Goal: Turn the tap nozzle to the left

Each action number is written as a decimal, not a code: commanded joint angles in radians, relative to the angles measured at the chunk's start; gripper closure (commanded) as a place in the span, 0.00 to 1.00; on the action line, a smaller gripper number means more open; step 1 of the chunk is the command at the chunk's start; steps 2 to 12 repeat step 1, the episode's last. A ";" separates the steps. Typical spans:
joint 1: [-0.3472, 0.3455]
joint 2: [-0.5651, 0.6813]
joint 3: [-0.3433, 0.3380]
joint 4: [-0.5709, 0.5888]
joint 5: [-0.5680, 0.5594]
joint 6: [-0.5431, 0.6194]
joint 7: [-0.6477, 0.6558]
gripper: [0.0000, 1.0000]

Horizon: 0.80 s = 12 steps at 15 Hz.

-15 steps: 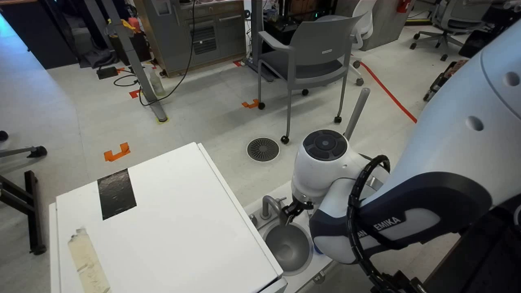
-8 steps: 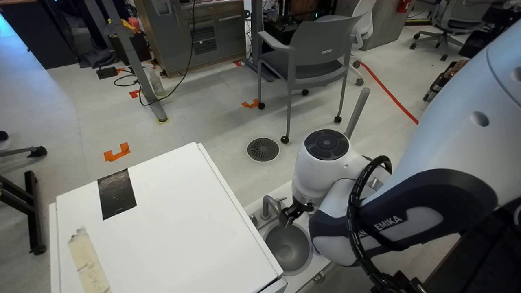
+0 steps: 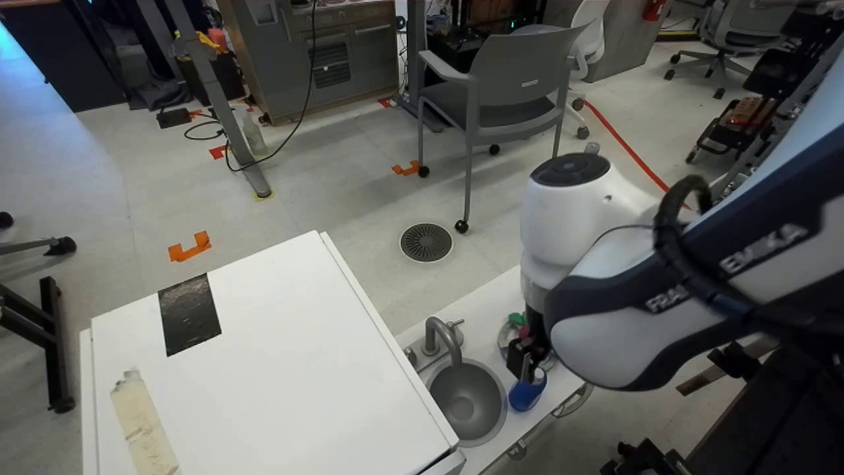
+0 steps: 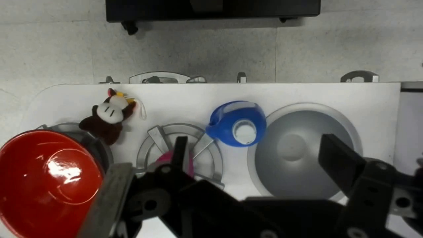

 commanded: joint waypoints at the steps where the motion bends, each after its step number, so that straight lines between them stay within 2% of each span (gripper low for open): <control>1: 0.001 -0.005 -0.007 0.001 0.007 -0.002 -0.005 0.00; 12: 0.001 -0.005 -0.007 0.001 0.007 -0.002 -0.005 0.00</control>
